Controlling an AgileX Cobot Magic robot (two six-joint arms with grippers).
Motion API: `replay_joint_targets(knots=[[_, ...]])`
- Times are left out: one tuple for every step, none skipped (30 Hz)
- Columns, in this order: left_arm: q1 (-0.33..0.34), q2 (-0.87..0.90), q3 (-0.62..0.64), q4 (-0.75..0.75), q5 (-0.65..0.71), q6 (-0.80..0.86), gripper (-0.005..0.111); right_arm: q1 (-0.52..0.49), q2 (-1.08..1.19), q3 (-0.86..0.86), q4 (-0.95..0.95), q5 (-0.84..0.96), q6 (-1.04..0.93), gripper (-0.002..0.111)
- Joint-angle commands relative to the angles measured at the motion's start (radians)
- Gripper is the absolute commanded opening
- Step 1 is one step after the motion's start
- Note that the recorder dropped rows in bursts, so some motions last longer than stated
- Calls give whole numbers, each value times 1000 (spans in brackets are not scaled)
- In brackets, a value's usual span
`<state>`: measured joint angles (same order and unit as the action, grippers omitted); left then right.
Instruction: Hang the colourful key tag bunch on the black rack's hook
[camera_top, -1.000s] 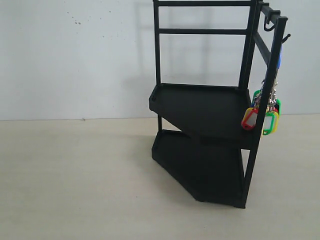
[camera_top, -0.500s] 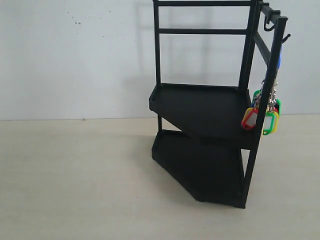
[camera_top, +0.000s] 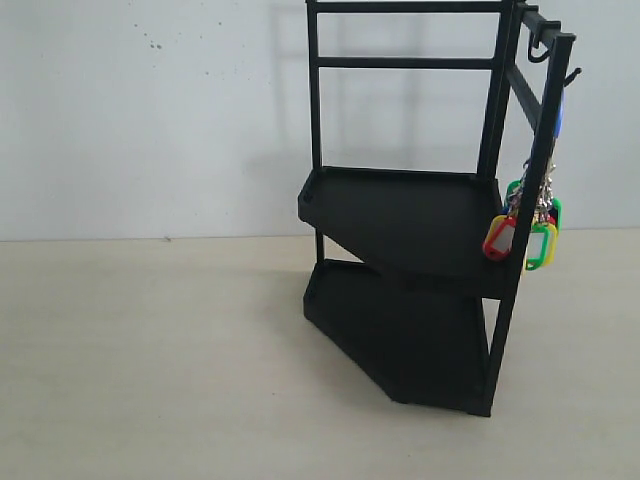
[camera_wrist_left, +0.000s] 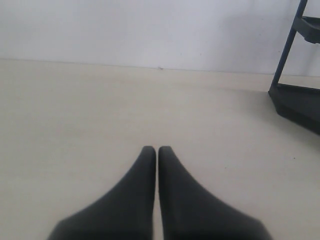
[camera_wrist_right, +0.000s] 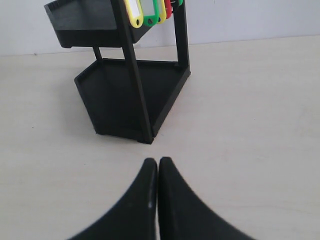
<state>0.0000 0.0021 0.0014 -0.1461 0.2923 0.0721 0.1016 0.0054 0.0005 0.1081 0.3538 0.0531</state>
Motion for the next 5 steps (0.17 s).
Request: replay_joint_targets(knots=[[-1, -2, -1, 5, -8, 3, 4, -3, -5, -1, -9, -13, -5, 0], [-1, -2, -1, 5, -8, 3, 4, -3, -5, -1, -9, -13, -5, 0], [-1, -2, -1, 5, -8, 3, 4, -3, -5, -1, -9, -13, -5, 0], [-1, -2, -1, 5, -8, 3, 4, -3, -5, -1, -9, -13, -5, 0], [-1, -2, -1, 5, -8, 3, 4, -3, -5, -1, -9, -13, -5, 0]])
